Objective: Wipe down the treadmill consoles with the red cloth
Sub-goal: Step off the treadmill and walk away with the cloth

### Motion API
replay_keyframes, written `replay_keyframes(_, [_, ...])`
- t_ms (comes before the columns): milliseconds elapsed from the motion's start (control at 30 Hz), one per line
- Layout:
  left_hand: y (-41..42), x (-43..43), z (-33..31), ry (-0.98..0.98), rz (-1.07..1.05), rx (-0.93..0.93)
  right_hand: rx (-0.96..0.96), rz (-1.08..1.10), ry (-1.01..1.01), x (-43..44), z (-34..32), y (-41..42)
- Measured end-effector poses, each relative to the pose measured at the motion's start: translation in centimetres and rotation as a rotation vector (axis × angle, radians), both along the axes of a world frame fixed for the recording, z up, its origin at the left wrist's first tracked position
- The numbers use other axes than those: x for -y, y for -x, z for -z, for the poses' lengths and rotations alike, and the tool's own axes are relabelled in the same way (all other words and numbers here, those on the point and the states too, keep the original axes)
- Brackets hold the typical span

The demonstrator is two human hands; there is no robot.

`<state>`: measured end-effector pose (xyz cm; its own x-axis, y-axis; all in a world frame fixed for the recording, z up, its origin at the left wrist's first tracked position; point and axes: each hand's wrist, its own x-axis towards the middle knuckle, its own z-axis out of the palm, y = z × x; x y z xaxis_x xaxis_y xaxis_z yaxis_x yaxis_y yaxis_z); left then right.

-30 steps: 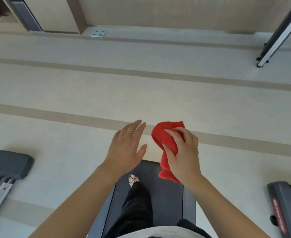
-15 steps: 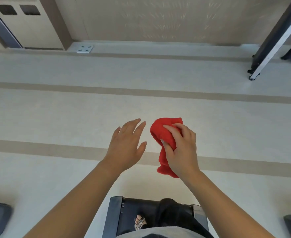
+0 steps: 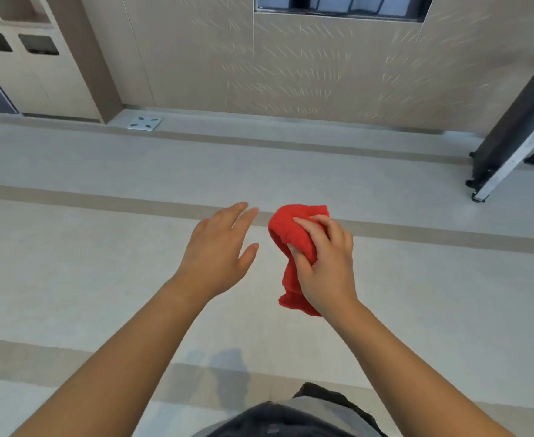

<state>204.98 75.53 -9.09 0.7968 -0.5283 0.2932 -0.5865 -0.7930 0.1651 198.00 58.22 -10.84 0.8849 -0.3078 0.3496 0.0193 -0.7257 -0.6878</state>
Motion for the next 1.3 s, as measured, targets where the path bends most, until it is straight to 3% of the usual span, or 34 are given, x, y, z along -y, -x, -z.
replay_keyframes(133, [-10.6, 2.5, 4.6, -0.028, -0.035, -0.083, -0.023, -0.035, 0.004, 2.5, 3.8, -11.3])
replay_keyframes(400, [-29.4, 3.3, 4.4, -0.016, -0.136, -0.151, -0.097, -0.125, 0.008, 4.5, 3.5, -31.4])
replay_keyframes(1000, [-75.6, 10.5, 5.3, -0.016, -0.064, -0.178, -0.064, 0.071, -0.095, 10.3, 6.1, -76.0])
replay_keyframes(1300, [-99.6, 8.3, 4.0, -0.042, -0.281, -0.219, -0.035, -0.198, -0.037, 9.6, 6.4, -104.8])
